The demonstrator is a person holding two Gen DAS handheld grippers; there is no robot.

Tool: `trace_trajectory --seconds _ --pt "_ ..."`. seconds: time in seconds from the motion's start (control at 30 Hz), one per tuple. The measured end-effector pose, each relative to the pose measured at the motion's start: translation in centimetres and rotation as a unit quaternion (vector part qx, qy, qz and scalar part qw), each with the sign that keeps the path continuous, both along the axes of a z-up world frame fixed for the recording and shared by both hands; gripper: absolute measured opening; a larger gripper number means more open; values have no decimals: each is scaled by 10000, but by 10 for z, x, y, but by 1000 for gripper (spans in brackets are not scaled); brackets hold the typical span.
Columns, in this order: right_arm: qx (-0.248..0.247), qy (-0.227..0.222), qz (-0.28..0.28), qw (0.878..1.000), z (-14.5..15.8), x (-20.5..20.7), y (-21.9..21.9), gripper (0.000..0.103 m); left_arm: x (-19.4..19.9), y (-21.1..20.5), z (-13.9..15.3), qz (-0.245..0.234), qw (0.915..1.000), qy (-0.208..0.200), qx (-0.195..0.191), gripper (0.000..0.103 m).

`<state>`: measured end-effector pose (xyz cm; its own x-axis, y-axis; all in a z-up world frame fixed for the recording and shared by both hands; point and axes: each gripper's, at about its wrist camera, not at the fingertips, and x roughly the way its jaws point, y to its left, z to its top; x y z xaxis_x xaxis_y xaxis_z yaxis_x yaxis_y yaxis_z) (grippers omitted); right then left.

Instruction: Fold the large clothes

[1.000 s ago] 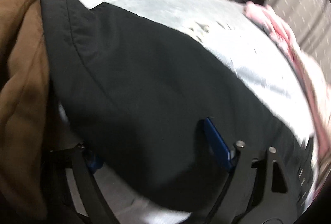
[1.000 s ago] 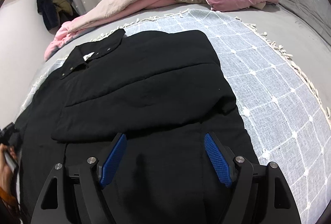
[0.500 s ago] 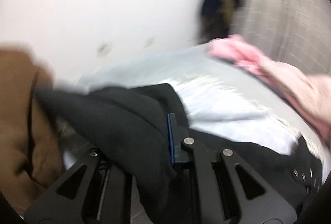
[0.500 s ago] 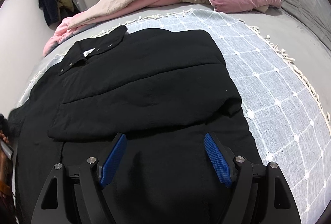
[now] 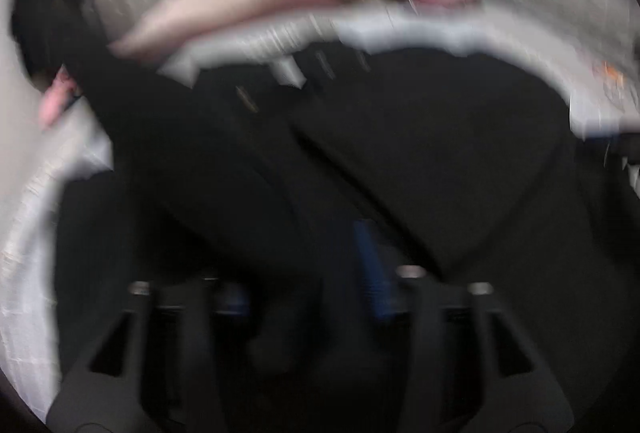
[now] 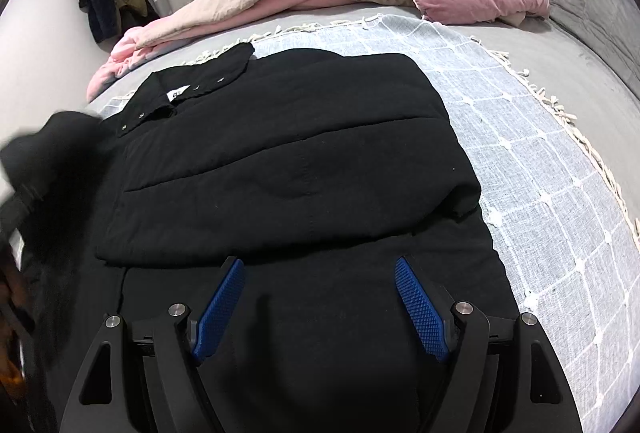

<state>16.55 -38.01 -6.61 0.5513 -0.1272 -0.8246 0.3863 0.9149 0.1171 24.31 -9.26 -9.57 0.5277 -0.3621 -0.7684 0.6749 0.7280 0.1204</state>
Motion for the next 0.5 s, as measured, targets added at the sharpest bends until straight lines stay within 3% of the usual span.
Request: trace_trajectory --seconds 0.03,0.07,0.1,0.2,0.33,0.43,0.5 --pt "20 -5 8 10000 0 0 1 79 -6 -3 -10 -12 9999 -52 146 56" --pt "37 -13 20 10000 0 0 2 79 -14 -3 -10 -10 9995 -278 154 56" --pt "62 -32 53 10000 1 0 3 79 -19 -1 -5 -21 9997 -226 69 57" --pt "183 -113 187 9996 3 2 8 79 -26 21 19 -20 9984 188 -532 63" --pt "961 -341 621 9929 6 10 16 79 -29 60 52 178 9958 88 -894 70" --pt "1229 -402 792 9884 10 23 24 79 -2 111 72 814 9899 -31 -1159 74" --pt "1247 -424 928 9869 16 36 35 79 15 153 74 1310 9804 132 -1465 74"
